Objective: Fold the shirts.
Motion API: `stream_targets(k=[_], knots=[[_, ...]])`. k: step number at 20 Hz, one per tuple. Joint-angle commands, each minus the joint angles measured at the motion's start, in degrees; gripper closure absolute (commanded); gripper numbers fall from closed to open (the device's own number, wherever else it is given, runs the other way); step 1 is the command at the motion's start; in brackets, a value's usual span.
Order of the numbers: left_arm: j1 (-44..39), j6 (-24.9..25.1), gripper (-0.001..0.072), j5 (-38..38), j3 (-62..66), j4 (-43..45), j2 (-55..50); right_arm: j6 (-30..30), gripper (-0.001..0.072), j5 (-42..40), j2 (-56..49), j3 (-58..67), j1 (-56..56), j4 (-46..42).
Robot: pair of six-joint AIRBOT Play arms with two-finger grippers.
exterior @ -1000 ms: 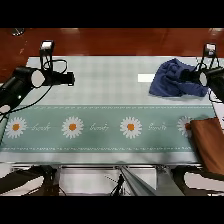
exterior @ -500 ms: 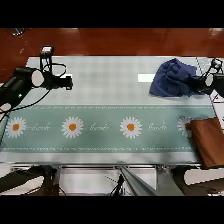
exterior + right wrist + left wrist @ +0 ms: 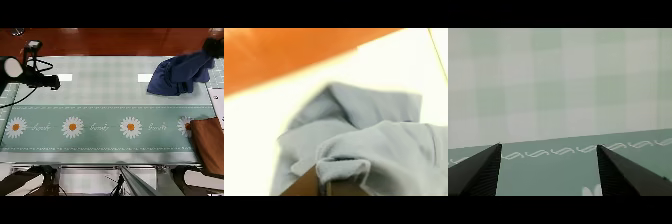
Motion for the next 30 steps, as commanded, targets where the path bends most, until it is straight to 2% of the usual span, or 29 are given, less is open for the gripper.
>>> stream_targets(k=[1, 3, 6, 10, 12, 15, 18, 20, 23, 25, 26, 27, 28, 29, 30], knots=[[0.57, 5.73, 0.0005, 0.11, -3.56, -14.4, 10.32, -5.25, 0.0692, 1.11, 11.65, 3.65, 4.13, 3.76], [0.57, 6.4, 0.0004, 0.44, -8.61, -18.99, 17.75, -5.27, 0.0692, -0.04, 16.09, 7.19, 7.43, 3.19], [0.59, 6.4, 0.0005, 0.5, -17.73, -19.67, 27.93, -5.22, 0.0692, 0.09, 19.04, 16.76, 11.47, 3.26], [0.83, 6.99, 0.0005, 0.44, -23.1, -16.85, 32.39, -5.49, 0.0692, 4.0, 19.98, 27.58, 17.88, 3.26], [0.81, 5.64, 0.0005, 0.66, -23.1, -16.87, 32.3, -5.95, 0.0692, 7.06, 21.14, 27.8, 21.59, 3.41], [0.81, 4.83, 0.0004, 1.99, -23.1, -16.9, 32.28, -6.1, 0.0692, 18.62, 21.14, 25.97, 28.98, 3.39], [0.81, 4.83, 0.0005, 3.21, -23.15, -16.87, 32.13, -4.33, 0.0692, 24.98, 21.11, 14.19, 36.98, 3.41], [0.81, 4.85, 0.0005, 3.54, -23.15, -16.87, 31.93, -1.4, 0.0691, 21.03, 21.09, 1.03, 43.15, 3.43], [0.83, 4.85, 0.0005, 4.24, -23.15, -16.83, 31.39, 5.75, 0.0691, 3.41, 18.69, -19.87, 52.63, 6.88], [0.83, 4.85, 0.0005, 4.35, -23.15, -16.85, 30.82, 6.21, 0.0691, -6.62, 13.51, -27.87, 58.23, 13.16], [0.81, 4.85, 0.0005, 4.37, -23.15, -16.85, 30.49, 6.21, 0.0691, -8.7, 10.36, -28.94, 59.95, 15.39], [0.81, 4.85, 0.0005, 4.59, -23.15, -16.87, 30.16, 6.19, 0.0638, -9.68, 7.13, -28.92, 60.98, 18.23], [0.76, 4.9, 0.0005, 4.59, -23.15, -16.85, 29.81, 5.92, 0.0294, -10.23, 4.96, -28.92, 61.16, 21.59], [0.79, 4.9, 0.0004, 4.59, -23.15, -16.81, 29.49, 3.74, 0.0092, -10.05, 3.74, -28.65, 60.81, 23.54], [0.81, 4.87, 0.0005, 4.55, -23.15, -16.83, 29.24, 2.93, 0.0091, -9.4, 3.87, -28.41, 59.6, 23.52]])
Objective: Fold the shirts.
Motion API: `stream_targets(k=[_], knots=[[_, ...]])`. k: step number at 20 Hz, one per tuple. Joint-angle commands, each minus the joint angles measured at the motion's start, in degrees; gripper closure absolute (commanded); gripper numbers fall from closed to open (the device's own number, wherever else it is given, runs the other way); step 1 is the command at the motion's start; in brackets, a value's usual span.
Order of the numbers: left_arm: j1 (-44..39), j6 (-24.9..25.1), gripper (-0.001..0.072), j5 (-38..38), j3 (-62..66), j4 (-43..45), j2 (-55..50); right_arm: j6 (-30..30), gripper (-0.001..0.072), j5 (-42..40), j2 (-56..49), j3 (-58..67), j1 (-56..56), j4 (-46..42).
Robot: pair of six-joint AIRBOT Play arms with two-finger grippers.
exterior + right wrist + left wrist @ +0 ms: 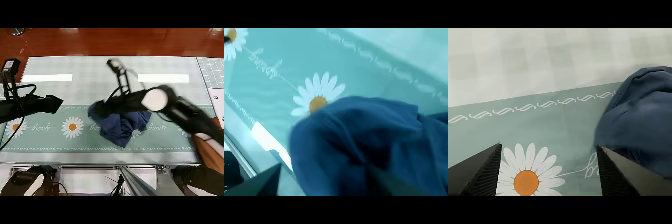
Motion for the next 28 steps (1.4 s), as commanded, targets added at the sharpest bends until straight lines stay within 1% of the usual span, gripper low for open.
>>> stream_targets(k=[1, 2, 4, 6, 7, 8, 9, 10, 11, 13, 15, 16, 18, 21, 22, 25, 26, 27, 28], knots=[[0.04, 0.02, 0.0004, -0.5, -0.02, 0.04, -0.92, -1.6, 0.0091, -2.23, -3.02, -1.99, -1.33, 5.84], [0.04, 0.02, 0.0005, -1.42, -0.02, 0.02, -1.05, -1.73, 0.0091, 0.26, -1.46, -1.33, -4.76, 5.05], [0.07, 0.02, 0.0005, -6.29, 0.0, 0.59, -1.55, -2.14, 0.0092, 6.91, 3.82, -0.68, -14.69, 1.6], [0.07, -0.63, 0.0005, -13.68, -0.35, 7.1, -2.54, -1.31, 0.0093, 16.46, 10.75, -0.72, -27.47, -7.85], [0.24, -3.48, 0.0005, -16.31, -1.75, 11.47, -3.08, -0.35, 0.0094, 20.98, 13.92, -1.33, -33.11, -13.35], [1.16, -5.68, 0.0005, -17.66, -4.35, 12.92, -3.48, 0.5, 0.0094, 24.55, 17.11, -3.06, -38.34, -18.12], [2.78, -7.61, 0.0005, -17.53, -8.28, 10.91, -3.89, 1.16, 0.0095, 26.71, 20.65, -6.51, -43.5, -21.18], [4.24, -6.73, 0.0006, -16.02, -12.59, 5.64, -4.22, 1.44, 0.0095, 27.04, 24.35, -11.58, -48.02, -21.44], [5.38, -2.95, 0.0005, -13.68, -17.27, -1.9, -4.68, 1.64, 0.0095, 26.71, 27.78, -17.16, -51.36, -19.69], [6.12, 3.37, 0.0006, -9.09, -24.24, -16.35, -6.32, 1.31, 0.0095, 25.57, 33.88, -28.92, -55.04, -13.25], [5.49, 11.26, 0.0006, -3.21, -28.41, -29.03, -8.83, 0.22, 0.0095, 21.86, 37.77, -38.03, -54.55, -6.01], [4.9, 14.56, 0.0006, -0.52, -29.33, -33.75, -10.49, 0.17, 0.0095, 19.78, 38.73, -41.42, -53.7, -2.73], [3.5, 19.67, 0.0005, 3.3, -29.42, -41.03, -13.35, 0.02, 0.0095, 16.96, 38.91, -45.27, -51.25, 0.85], [-0.63, 25.75, 0.0005, 8.7, -29.24, -48.7, -17.97, 0.44, 0.0095, 14.01, 38.8, -46.88, -46.58, 0.98], [-2.23, 26.71, 0.0005, 10.6, -29.11, -50.01, -19.65, 1.16, 0.0095, 13.07, 38.36, -46.88, -45.35, 1.01], [-4.48, 27.06, 0.0014, 13.81, -26.16, -50.42, -23.45, 3.04, 0.0095, 10.58, 35.19, -46.86, -42.66, 1.46], [-4.46, 27.08, 0.0222, 13.7, -24.63, -50.4, -24.28, 3.02, 0.0095, 9.77, 33.55, -46.86, -41.75, 2.21], [-4.46, 27.78, 0.0691, 13.66, -23.04, -50.38, -24.94, 2.97, 0.0095, 8.57, 31.58, -46.86, -40.76, 3.21], [-4.46, 28.72, 0.0681, 13.66, -21.51, -50.4, -25.22, 2.6, 0.0095, 7.23, 29.64, -46.86, -39.6, 4.42]])
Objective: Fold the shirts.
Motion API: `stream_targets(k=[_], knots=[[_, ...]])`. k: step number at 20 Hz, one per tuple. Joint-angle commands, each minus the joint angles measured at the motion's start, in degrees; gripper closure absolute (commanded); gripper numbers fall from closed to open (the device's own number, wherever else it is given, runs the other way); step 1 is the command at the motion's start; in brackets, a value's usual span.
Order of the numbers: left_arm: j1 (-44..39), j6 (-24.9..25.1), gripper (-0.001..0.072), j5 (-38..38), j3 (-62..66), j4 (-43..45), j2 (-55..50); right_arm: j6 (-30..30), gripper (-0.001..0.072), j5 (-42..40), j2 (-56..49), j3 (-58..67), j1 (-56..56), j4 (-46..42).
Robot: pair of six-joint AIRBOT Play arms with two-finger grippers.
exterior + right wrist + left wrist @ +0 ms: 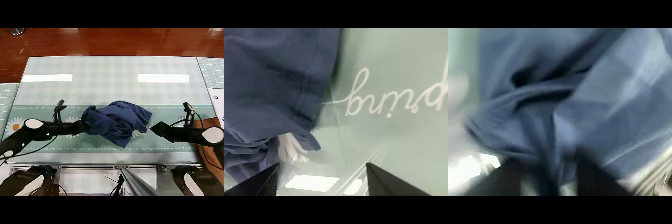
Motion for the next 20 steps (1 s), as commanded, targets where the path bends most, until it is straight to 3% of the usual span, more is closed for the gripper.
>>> stream_targets(k=[1, 9, 10, 12, 15, 20], knots=[[-0.85, 2.54, 0.0681, 1.53, 4.63, -1.88, -2.23, -0.48, 0.0096, -5.09, -5.97, -0.39, 4.09, 4.13], [-0.85, 2.51, 0.0681, -0.63, 9.11, -1.88, -2.23, -9.57, 0.0106, -11.89, -22.25, 5.25, 11.5, 14.08], [-0.85, 2.51, 0.068, -0.61, 9.11, -1.88, -2.23, -10.43, 0.024, -11.82, -23.98, 6.78, 11.47, 14.27], [-0.59, 2.54, 0.068, -0.66, 9.31, -1.88, -2.23, -14.36, 0.0699, -11.1, -26.23, 9.94, 11.47, 14.25], [3.91, 2.54, 0.0681, -6.03, 14.93, -1.95, -0.9, -17.11, 0.0691, -1.84, -26.03, 21.81, 8.5, 10.23], [12.39, 2.32, 0.0681, -9.09, 42.99, -5.97, 3.15, -10.1, 0.0692, 5.64, -25.05, 64.96, 2.51, -0.15]])
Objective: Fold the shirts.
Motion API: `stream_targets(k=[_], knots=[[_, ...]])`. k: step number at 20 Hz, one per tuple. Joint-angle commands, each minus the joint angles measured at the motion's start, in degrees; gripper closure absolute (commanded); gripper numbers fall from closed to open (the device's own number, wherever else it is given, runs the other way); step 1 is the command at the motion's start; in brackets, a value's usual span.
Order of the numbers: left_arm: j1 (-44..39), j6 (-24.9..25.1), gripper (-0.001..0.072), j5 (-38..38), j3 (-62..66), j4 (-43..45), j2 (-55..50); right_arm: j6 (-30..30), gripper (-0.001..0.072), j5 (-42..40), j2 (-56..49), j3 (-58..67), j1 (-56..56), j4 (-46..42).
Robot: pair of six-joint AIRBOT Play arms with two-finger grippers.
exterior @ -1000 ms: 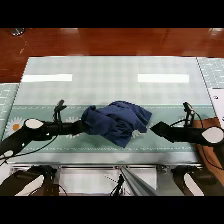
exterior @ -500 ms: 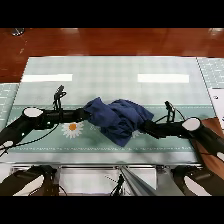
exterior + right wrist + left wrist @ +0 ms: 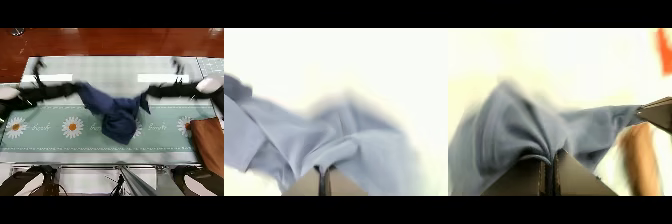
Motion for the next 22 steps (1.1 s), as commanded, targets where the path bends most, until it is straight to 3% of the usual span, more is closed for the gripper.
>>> stream_targets(k=[1, 4, 6, 9, 15, 19, 22], knots=[[5.14, -0.15, 0.0681, -1.73, 21.07, -2.19, 2.03, 4.92, 0.0692, 4.98, 0.04, 31.56, -3.1, -9.01], [8.76, -2.58, 0.0681, -1.88, 39.67, -2.16, 2.93, 6.54, 0.0692, 10.73, 0.07, 56.68, -3.48, -13.53], [10.84, -3.82, 0.0681, -2.89, 48.57, -2.12, 4.2, 6.56, 0.0692, 13.68, 2.16, 65.9, -3.48, -13.62], [14.21, -4.66, 0.0681, -5.25, 54.71, 1.84, 8.7, 6.27, 0.0692, 14.58, 10.47, 64.98, -3.48, -18.18], [18.4, -14.38, 0.0681, -11.87, 54.64, 27.69, 22.05, 7.39, 0.0691, 20.09, 24.52, 60.43, -3.48, -30.82], [17.38, -16.24, 0.0681, -15.8, 50.12, 31.54, 27.8, 7.28, 0.0692, 24.26, 27.87, 55.17, -3.48, -33.4], [15.78, -17.33, 0.0681, -18.25, 38.36, 30.49, 30.86, 7.85, 0.0692, 30.29, 27.98, 44.87, -3.48, -31.19]])
